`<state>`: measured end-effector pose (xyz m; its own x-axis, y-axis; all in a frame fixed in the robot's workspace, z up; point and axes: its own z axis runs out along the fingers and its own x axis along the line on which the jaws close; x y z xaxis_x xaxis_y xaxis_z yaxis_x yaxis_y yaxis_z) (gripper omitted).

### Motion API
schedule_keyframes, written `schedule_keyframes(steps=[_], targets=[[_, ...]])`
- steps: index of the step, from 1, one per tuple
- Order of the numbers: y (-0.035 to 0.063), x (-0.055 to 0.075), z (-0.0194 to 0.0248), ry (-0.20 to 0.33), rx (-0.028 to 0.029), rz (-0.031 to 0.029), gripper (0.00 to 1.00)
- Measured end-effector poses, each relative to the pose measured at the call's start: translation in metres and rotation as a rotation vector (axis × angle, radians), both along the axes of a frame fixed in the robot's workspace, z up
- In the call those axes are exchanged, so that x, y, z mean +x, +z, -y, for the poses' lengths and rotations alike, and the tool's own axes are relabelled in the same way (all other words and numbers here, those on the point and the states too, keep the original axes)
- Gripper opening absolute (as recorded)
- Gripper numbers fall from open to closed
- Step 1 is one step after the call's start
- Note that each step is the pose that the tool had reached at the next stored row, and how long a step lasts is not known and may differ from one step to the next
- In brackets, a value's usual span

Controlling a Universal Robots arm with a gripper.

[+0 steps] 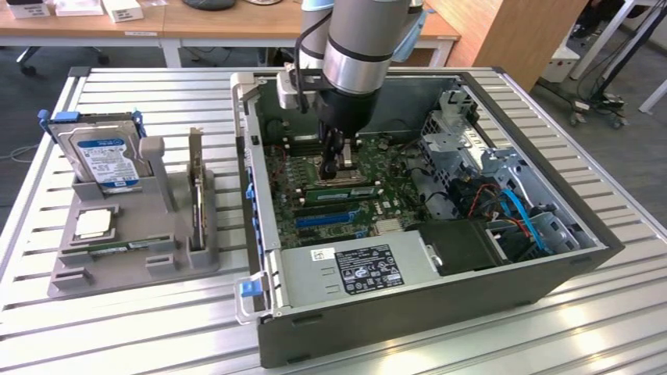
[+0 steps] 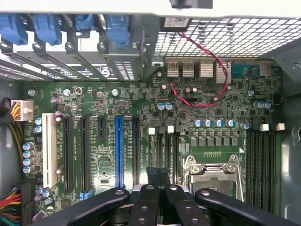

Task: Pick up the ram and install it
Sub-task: 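Press down the ram until it locks into place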

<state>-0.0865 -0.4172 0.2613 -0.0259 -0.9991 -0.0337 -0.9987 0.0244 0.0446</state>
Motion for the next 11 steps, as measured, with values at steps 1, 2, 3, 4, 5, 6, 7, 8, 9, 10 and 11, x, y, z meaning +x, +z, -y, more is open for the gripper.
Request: schedule_keyframes(steps=[1,2,3,4,5,6,7,8,9,10,11], targets=[[0.0,-0.0001,0.001,0.0,0.0,0.0,0.1],[0.0,-0.0001,0.0013,0.0,0.0001,0.0,0.1],[0.0,-0.0001,0.0013,0.0,0.0,0.0,0.1],[0.0,-0.0001,0.0013,0.0,0.0,0.0,0.1],[0.0,-0.0001,0.0013,0.0,-0.0001,0.0,0.1],[0.0,-0.0001,0.0013,0.0,0.0,0.0,0.1],[-0.0005,-0.0001,0.0013,0.0,0.0,0.0,0.1],[-0.0015,-0.0001,0.0013,0.0,0.0,0.0,0.1],[-0.0028,-0.0001,0.0013,0.0,0.0,0.0,0.1],[-0.0043,-0.0001,0.0013,0.0,-0.0001,0.0,0.1],[-0.0057,-0.0001,0.0013,0.0,-0.0001,0.0,0.1]])
